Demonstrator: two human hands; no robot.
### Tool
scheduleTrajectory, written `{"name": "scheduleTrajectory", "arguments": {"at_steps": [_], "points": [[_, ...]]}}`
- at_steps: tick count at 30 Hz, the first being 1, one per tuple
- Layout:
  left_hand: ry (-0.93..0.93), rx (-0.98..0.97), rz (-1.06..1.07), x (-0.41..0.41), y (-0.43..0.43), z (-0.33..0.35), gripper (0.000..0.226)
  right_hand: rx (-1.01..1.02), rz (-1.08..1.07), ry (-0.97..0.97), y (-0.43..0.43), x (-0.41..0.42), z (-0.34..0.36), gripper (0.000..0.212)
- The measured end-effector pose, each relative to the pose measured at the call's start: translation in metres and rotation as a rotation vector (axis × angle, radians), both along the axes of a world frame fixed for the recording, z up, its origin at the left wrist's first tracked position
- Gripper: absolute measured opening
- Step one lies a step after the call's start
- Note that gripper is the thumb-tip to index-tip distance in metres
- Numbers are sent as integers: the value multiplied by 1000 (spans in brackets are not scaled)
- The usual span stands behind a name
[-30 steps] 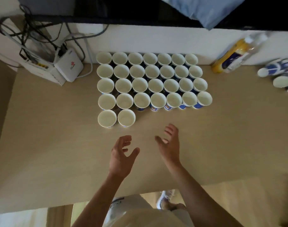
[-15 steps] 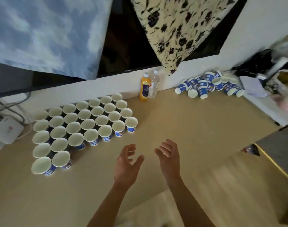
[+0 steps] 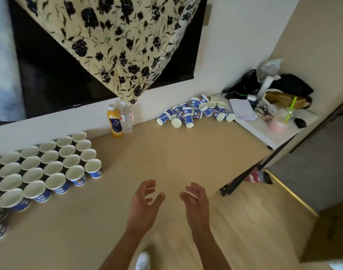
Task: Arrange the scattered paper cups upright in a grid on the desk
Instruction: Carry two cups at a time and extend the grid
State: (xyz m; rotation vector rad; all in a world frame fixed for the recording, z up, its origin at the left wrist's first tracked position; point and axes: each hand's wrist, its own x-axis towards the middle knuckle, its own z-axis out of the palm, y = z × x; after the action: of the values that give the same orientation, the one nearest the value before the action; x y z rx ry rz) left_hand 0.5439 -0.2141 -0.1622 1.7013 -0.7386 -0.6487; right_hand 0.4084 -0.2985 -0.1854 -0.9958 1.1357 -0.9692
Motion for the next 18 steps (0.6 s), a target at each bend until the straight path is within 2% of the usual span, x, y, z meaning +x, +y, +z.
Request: {"name": "scheduleTrajectory", "arguments": {"at_steps": [11, 15, 18], "points": [[89, 23, -50, -8, -153, -25, 35, 8, 93, 226, -124, -14, -2, 41], [100, 29, -66, -1, -198, -25, 36, 55, 86, 247, -180, -4, 2, 57], [94, 52, -57, 7, -220, -22, 36, 101, 96, 225, -213, 11, -1, 58]]}}
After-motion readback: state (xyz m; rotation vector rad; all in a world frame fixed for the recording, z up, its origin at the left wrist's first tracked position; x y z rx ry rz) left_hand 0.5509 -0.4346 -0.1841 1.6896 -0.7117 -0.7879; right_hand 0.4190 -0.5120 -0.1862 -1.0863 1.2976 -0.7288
